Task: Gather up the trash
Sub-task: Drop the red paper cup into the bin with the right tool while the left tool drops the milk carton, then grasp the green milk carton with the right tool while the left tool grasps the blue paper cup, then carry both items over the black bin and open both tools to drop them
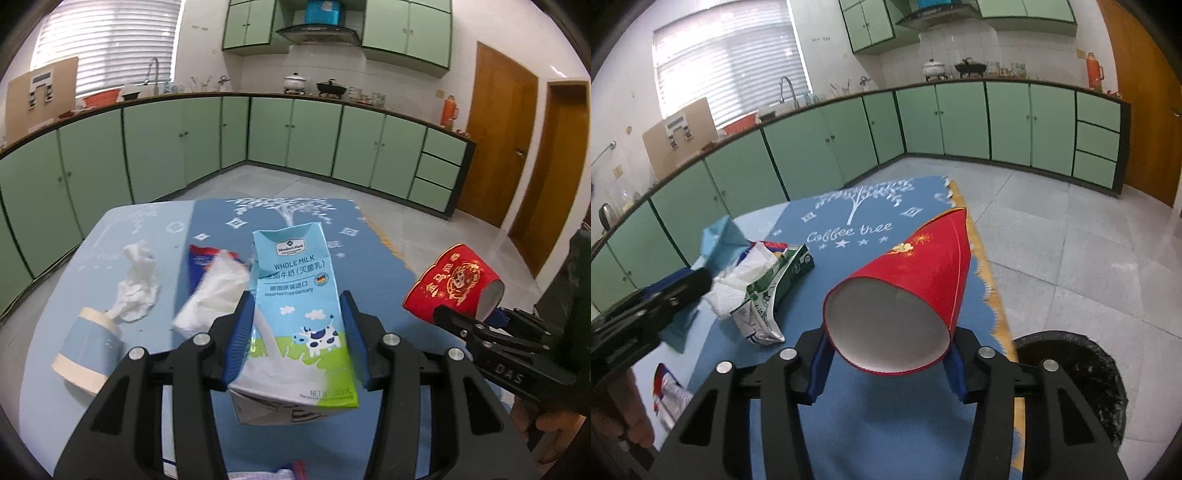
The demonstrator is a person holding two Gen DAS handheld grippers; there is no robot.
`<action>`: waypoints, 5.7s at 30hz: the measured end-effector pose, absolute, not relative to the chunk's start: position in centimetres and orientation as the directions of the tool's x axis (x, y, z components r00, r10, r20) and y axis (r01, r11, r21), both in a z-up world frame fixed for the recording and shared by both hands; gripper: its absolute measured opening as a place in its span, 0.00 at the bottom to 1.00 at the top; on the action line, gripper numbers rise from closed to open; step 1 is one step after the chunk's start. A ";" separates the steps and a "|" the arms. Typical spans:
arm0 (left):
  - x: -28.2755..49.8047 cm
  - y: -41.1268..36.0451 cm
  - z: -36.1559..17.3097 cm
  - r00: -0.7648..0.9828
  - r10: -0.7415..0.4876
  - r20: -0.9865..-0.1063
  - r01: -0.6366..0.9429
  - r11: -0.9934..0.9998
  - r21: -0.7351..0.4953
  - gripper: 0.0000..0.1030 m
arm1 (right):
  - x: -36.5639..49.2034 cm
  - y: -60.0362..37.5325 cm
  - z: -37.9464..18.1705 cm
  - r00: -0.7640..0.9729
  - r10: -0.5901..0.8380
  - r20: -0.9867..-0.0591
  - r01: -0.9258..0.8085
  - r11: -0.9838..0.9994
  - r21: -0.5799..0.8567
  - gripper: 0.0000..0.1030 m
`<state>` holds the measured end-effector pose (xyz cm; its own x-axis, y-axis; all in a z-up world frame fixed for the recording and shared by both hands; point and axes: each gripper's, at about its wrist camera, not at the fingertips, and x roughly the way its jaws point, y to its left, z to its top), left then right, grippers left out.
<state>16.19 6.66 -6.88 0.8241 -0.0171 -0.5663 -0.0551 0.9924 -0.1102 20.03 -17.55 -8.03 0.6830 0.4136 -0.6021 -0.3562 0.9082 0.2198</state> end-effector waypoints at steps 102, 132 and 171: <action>12.5 22.8 -12.2 0.682 0.217 -0.698 -0.349 0.936 -0.050 0.58 | 21.5 -2.8 -11.6 0.605 0.394 -0.692 -0.426 0.894 0.137 0.37; 12.9 8.7 -4.1 0.861 -0.038 -0.508 -0.021 0.994 -0.111 0.52 | 15.8 -15.5 -3.7 0.764 0.318 -0.561 -0.292 0.946 0.139 0.36; 22.1 -19.0 -11.2 0.592 -0.473 -0.653 0.495 0.852 -0.168 0.66 | 14.9 -39.5 -14.7 0.682 -0.049 -0.729 0.147 0.987 0.072 0.54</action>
